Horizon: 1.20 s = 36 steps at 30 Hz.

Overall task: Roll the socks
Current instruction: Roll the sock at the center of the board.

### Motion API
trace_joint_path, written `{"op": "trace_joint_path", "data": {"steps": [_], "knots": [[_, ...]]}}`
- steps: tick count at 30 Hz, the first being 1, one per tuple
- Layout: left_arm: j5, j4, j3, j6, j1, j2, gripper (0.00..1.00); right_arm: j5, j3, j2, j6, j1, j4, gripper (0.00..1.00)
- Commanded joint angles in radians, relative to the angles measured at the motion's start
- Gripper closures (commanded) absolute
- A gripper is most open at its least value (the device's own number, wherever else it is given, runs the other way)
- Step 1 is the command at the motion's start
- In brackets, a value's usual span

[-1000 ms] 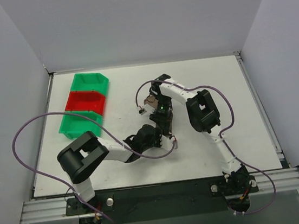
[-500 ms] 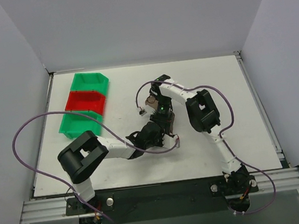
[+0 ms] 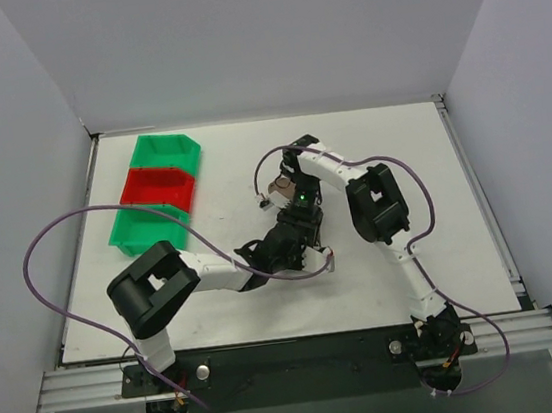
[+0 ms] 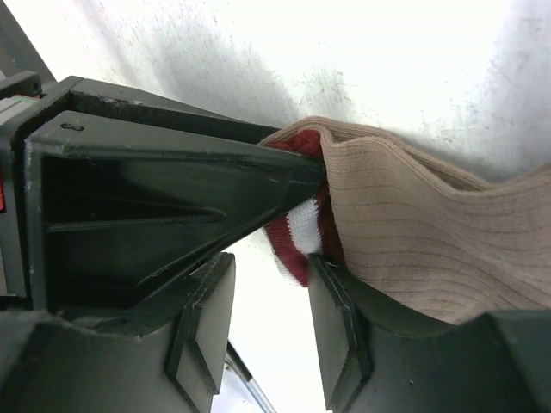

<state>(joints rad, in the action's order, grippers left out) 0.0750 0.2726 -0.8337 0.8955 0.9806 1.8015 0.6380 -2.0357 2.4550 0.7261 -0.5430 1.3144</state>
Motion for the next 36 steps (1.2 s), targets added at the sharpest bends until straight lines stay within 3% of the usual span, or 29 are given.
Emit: {"op": "trace_joint_path", "data": {"steps": [1, 14, 26, 36], "knots": [[0.008, -0.081, -0.031, -0.023, 0.006, 0.036, 1.0, -0.063, 0.023, -0.034, 0.003, 0.003, -0.101, 0.58], [0.031, -0.168, -0.082, -0.023, 0.001, 0.061, 1.0, -0.064, 0.023, -0.126, -0.039, 0.041, -0.147, 0.52], [-0.043, -0.36, -0.163, -0.069, -0.028, 0.068, 1.0, -0.133, 0.087, -0.275, -0.152, 0.12, -0.311, 0.36], [-0.288, -0.654, -0.399, -0.185, -0.131, 0.145, 1.0, -0.196, 0.466, -0.571, -0.26, 0.232, -0.632, 0.17]]}}
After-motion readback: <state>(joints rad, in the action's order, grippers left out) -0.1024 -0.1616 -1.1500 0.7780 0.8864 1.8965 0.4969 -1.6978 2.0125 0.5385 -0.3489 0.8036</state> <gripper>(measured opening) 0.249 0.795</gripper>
